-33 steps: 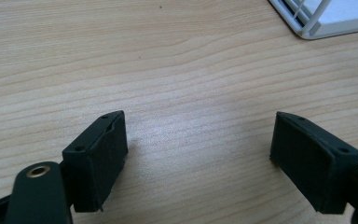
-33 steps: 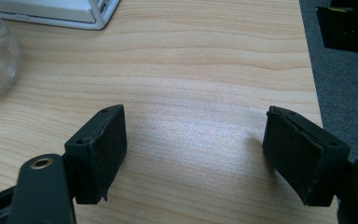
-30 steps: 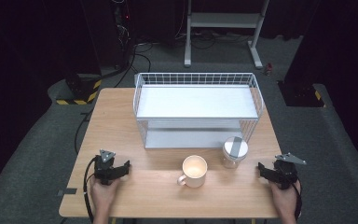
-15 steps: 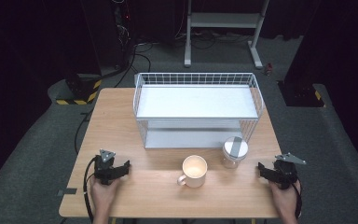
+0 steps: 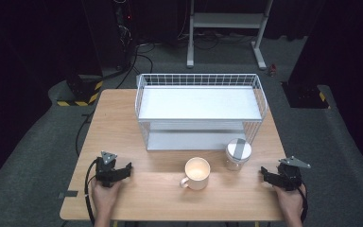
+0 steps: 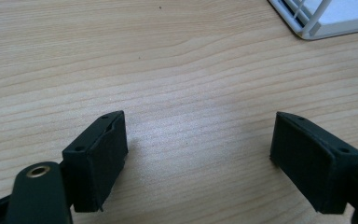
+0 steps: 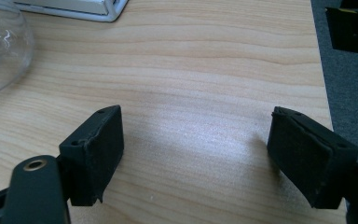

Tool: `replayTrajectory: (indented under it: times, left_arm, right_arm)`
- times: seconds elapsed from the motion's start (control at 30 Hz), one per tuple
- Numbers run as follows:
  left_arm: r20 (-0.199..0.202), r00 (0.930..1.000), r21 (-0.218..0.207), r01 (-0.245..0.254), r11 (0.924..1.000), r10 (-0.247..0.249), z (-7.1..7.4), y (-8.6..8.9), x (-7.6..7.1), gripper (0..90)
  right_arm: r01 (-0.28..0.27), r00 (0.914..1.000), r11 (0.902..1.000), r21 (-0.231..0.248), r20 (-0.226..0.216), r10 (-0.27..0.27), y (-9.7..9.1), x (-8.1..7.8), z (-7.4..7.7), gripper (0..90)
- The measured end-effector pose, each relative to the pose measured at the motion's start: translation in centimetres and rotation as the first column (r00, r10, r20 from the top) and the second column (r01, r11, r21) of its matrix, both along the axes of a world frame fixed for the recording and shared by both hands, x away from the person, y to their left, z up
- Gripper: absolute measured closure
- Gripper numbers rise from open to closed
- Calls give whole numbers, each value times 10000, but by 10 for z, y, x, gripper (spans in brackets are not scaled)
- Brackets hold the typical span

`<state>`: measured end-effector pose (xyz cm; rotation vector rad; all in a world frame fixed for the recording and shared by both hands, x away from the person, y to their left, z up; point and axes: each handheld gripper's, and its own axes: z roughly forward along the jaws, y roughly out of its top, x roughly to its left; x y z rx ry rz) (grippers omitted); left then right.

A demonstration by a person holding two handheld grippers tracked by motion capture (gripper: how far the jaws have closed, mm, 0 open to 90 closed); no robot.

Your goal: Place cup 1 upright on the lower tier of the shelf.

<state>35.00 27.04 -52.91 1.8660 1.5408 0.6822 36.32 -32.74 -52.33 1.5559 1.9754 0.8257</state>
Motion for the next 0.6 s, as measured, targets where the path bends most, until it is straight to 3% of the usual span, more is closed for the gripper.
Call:
replayTrajectory:
  times: [0.33, 0.37, 0.6]
  left_arm:
    - [2, 10000, 15, 21, 10000, -21, 0, 0, 0, 186]
    - [3, 10000, 13, 19, 10000, -19, 0, 0, 0, 185]
    - [1, 10000, 18, 16, 10000, -16, 0, 0, 0, 185]
  right_arm:
    - [-78, 9999, 9998, 185, 112, 76, 4, -7, 1, 175]
    - [-270, 9991, 9996, 42, 334, 268, 4, -9, 1, 175]
    - [-363, 9971, 9990, 255, 678, 345, 10, -22, 4, 170]
